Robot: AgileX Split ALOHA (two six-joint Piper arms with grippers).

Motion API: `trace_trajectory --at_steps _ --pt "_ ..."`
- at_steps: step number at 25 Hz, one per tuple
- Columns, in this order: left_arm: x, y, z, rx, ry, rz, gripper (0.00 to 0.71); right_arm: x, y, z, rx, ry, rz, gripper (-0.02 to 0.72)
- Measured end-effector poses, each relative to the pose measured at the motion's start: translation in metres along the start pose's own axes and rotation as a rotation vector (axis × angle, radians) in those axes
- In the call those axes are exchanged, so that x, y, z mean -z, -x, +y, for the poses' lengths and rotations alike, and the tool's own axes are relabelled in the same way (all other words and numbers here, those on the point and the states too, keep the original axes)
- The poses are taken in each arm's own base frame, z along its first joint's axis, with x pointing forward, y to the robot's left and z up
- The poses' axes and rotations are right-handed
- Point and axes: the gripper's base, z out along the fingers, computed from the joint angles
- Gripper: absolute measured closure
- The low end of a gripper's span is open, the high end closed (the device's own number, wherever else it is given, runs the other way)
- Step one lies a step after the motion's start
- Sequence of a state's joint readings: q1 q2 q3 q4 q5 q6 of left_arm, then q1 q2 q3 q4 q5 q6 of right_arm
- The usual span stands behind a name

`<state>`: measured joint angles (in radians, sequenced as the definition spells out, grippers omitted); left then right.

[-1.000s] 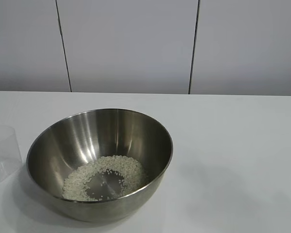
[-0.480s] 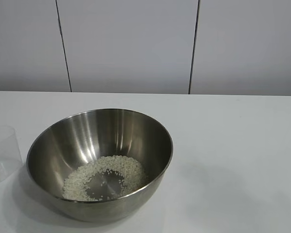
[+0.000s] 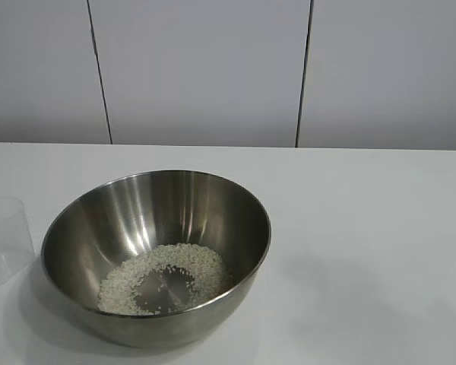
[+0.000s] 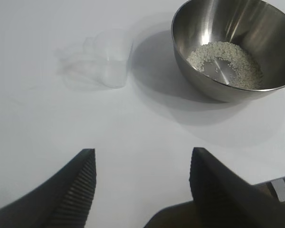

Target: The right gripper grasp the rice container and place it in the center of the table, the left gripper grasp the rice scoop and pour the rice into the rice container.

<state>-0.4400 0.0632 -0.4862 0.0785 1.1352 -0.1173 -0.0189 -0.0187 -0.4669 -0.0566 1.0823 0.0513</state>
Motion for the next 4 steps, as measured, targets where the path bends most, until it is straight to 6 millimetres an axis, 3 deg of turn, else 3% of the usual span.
trace_trajectory --at_steps 4 --pt "0.0 0.0 0.0 0.0 0.0 0.0 0.284 0.0 0.0 0.0 0.0 0.0 0.0 0.231"
